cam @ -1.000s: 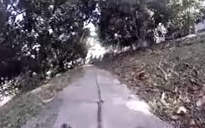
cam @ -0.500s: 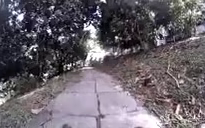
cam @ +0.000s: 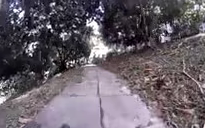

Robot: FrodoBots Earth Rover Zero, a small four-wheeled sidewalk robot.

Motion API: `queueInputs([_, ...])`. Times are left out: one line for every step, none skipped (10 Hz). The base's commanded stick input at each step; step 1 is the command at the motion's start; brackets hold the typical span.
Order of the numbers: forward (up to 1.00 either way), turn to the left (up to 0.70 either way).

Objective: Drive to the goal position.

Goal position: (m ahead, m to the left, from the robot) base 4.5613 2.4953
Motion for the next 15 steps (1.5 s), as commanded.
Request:
queueInputs([0.7,0.0])
queueInputs([0.7,0.0])
queueInputs([0.7,0.0])
queueInputs([0.7,0.0])
queueInputs([0.7,0.0])
queueInputs([0.7,0.0])
queueInputs([0.7,0.0])
queueInputs([0.7,0.0])
queueInputs([0.7,0.0])
queueInputs([0.7,0.0])
queueInputs([0.7,0.0])
queueInputs([0.7,0.0])
queueInputs([0.7,0.27])
queueInputs([0.7,0.27])
queueInputs([0.7,0.27])
